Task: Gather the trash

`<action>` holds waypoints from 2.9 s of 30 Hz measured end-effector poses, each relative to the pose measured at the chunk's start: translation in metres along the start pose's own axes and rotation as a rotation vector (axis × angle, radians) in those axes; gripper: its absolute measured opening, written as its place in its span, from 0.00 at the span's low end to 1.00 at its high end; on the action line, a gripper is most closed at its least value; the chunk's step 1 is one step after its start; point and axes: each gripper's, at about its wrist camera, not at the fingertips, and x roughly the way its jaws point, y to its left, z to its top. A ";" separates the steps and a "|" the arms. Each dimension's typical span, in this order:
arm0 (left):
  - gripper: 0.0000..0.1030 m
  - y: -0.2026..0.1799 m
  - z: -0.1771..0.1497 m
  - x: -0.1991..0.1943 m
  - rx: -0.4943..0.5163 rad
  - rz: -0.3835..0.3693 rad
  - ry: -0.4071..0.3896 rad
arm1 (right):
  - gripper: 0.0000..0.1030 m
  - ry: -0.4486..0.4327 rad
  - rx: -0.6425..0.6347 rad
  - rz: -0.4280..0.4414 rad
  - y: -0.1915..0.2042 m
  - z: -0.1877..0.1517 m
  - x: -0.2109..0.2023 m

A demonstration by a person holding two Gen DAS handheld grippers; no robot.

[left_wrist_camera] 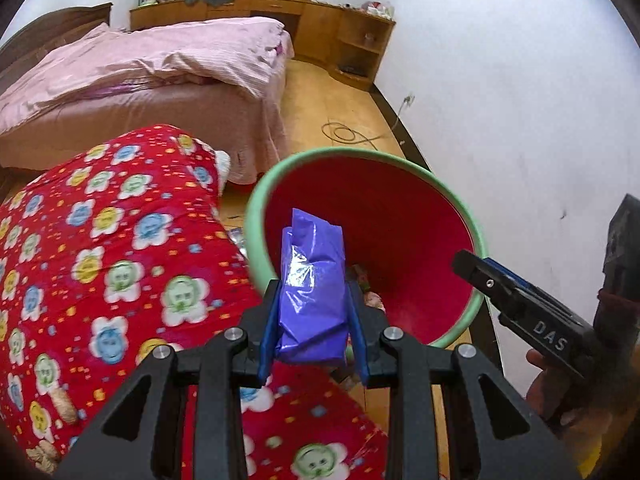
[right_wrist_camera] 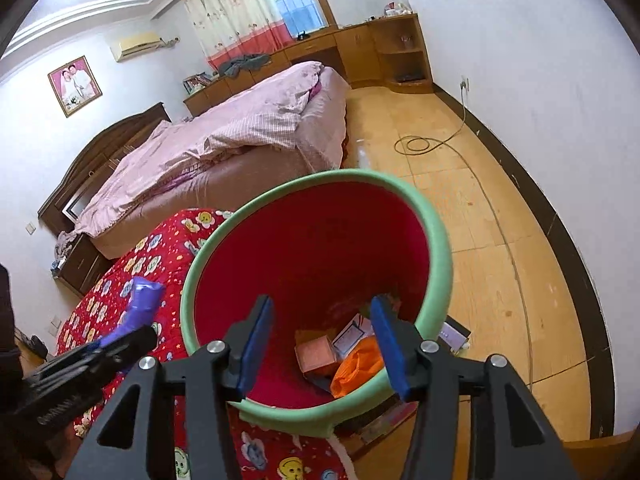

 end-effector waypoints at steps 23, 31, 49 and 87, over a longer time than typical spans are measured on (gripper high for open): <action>0.47 0.022 -0.014 -0.006 -0.125 0.103 0.016 | 0.64 0.056 -0.044 0.074 -0.008 -0.005 0.005; 0.47 0.052 -0.031 -0.041 -0.185 0.154 -0.026 | 0.67 0.057 -0.094 0.112 0.023 -0.015 -0.006; 0.48 0.121 -0.070 -0.131 -0.279 0.290 -0.130 | 0.76 0.006 -0.219 0.227 0.119 -0.057 -0.062; 0.48 0.147 -0.139 -0.212 -0.362 0.537 -0.296 | 0.84 -0.062 -0.348 0.280 0.180 -0.129 -0.112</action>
